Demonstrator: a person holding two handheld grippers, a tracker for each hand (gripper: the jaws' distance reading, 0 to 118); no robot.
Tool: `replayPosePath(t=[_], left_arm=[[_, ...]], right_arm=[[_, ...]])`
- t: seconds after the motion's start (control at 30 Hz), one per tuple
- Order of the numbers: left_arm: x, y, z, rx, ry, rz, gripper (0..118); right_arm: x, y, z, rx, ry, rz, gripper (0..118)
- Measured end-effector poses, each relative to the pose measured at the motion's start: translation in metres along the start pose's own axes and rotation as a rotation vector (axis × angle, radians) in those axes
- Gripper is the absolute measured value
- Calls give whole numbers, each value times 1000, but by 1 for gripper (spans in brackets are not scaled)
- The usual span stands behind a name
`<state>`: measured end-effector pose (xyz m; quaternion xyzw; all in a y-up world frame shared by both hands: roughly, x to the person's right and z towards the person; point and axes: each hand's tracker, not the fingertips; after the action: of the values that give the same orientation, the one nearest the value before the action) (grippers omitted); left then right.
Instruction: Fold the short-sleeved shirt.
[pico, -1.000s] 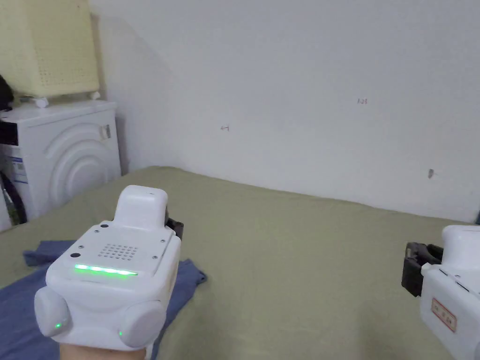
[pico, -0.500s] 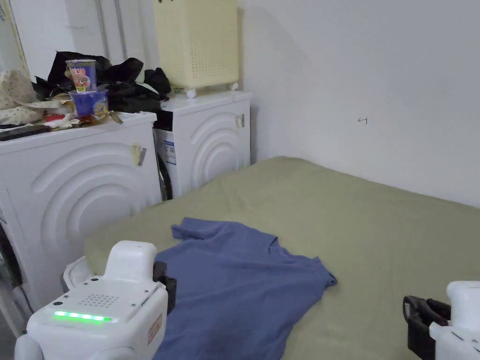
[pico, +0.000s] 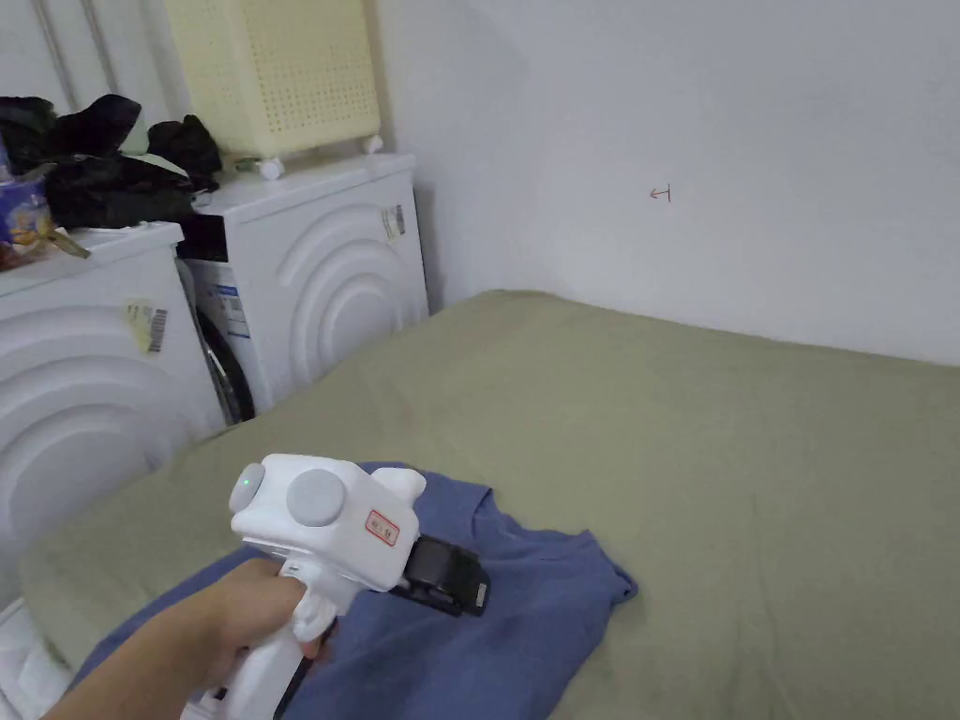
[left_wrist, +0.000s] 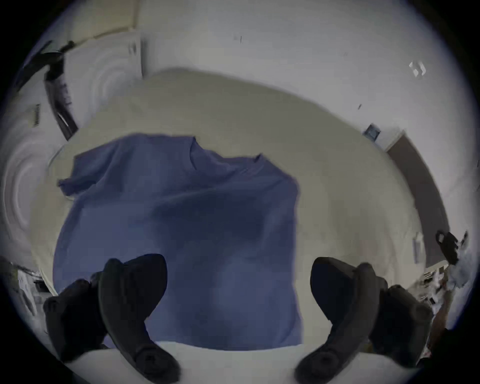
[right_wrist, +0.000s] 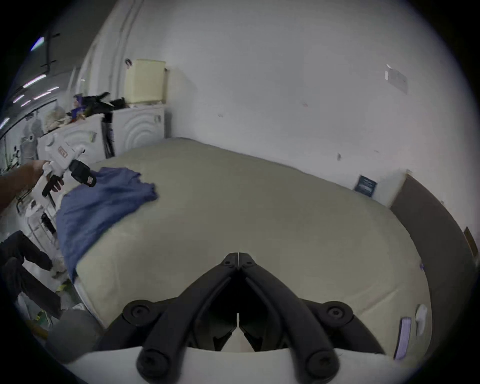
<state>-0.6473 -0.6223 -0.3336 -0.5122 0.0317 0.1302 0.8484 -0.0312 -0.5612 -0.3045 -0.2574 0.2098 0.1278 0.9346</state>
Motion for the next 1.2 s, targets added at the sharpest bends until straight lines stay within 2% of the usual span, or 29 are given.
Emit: replayPosePath(t=[0.1,0.23,0.3,0.37,0.4,0.43,0.47,0.5,0.57,0.6,0.63,0.73,0.83,0.87,0.93,1.0,1.2], left_arm=[[-3,21,-51,-40,141,-29,115],[5,22,-97,-21,33,71,114],[11,15,-112,-35,49,51,113],[21,7,-123,-49,147,10,112],[25,2,-119,3,155,-26,109],[27,0,-116,30,157,-27,96],[28,-1,-110,39,127,-13,57],[32,-1,-100,81,124,-18,2],[36,0,-80,134,201,-22,2],[37,2,-70,128,85,38,2],[44,4,-60,139,41,51,2],[72,15,-30,207,35,-53,2],[115,30,-1,295,-57,-103,2],[130,34,7,307,-133,-121,2],[172,48,21,352,-244,-177,2],[222,57,26,369,-280,-251,2],[398,48,1,293,-508,-472,2]], right_arm=[[12,-22,-9,-62,-18,-12,0],[12,-44,-22,-142,-14,-38,0],[11,-50,-30,-165,1,-51,0],[10,-54,-35,-182,15,-64,0],[8,-54,-35,-182,17,-59,0],[6,-54,-34,-180,20,-50,0],[5,-55,-33,-175,22,-41,0],[4,-54,-31,-169,25,-32,0],[6,-52,-29,-155,46,-43,0],[7,-52,-26,-147,50,-51,0],[8,-51,-23,-136,50,-62,0],[11,-46,-8,-91,46,-86,0],[17,-43,11,-53,45,-100,0],[17,-43,17,-42,40,-99,0],[23,-44,30,-29,37,-108,0],[29,-47,44,-17,27,-131,0],[49,-62,89,22,-13,-200,0]])
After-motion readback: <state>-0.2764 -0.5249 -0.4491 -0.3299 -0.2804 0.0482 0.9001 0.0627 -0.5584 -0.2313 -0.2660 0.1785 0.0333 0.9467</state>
